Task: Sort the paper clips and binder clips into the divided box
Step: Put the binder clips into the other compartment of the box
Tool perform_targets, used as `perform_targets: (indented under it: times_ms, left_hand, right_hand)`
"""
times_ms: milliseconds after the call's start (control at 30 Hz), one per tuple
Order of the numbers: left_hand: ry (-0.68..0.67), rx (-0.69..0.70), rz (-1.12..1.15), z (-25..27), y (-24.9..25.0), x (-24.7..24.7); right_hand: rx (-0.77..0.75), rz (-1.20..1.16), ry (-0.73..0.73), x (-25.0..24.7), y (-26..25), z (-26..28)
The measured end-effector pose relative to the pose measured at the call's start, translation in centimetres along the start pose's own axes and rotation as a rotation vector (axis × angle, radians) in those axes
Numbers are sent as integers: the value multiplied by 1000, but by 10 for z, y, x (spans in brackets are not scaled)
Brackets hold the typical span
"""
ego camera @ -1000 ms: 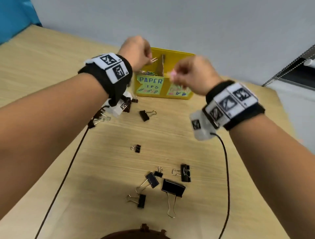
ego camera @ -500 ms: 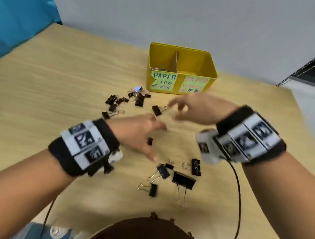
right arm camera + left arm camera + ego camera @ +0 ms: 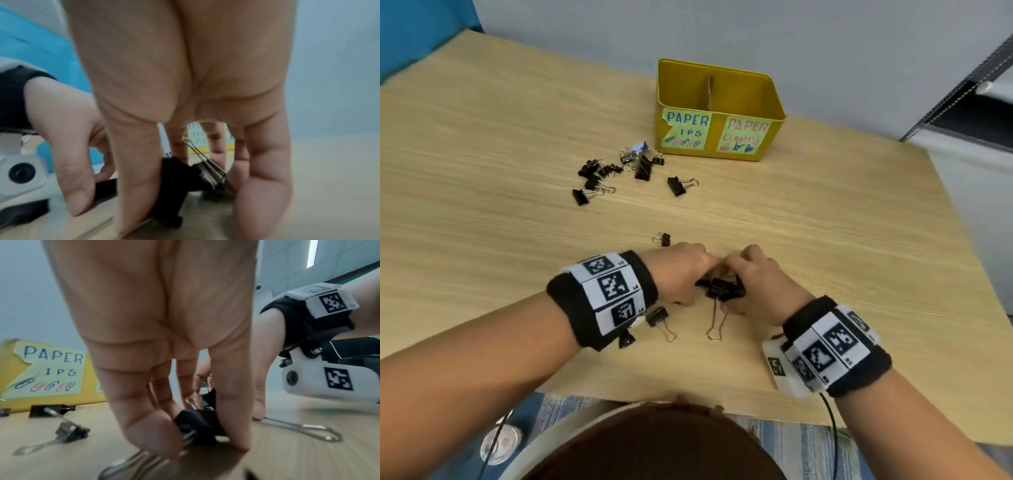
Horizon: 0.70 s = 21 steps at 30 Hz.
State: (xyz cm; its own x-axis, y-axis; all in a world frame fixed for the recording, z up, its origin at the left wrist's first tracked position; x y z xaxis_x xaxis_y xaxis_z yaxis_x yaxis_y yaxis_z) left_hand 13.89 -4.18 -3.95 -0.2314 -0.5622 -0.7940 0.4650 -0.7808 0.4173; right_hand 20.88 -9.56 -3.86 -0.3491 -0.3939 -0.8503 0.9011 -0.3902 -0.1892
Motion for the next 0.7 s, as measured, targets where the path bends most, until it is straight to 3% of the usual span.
perform_targets:
  times_ms: [300, 467, 567, 700]
  left_hand:
    - [101, 29, -54, -4, -13, -13]
    - [144, 39, -46, -7, -20, -28]
    - [171, 29, 30, -9, -29, -40]
    - [239, 35, 130, -13, -36, -69]
  right_hand:
    - [-66, -55, 110, -14, 2, -26]
    - [30, -159, 117, -44, 24, -49]
    - [84, -310, 252, -94, 38, -70]
    - [78, -422, 559, -185, 35, -94]
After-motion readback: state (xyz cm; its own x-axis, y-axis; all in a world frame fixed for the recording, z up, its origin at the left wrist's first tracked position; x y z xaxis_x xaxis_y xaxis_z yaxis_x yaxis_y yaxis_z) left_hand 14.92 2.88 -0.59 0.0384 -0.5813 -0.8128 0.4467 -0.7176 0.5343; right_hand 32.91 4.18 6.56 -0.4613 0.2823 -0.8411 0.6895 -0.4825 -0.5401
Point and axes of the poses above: each hand's wrist, its own z-axis away from the middle knuckle, its own x-axis out of the palm, y = z × x, the point moved 8 cm from there along -z, towards the middle knuckle, and after that the axes turned 2 degrees about z, right-handed, at the moved point
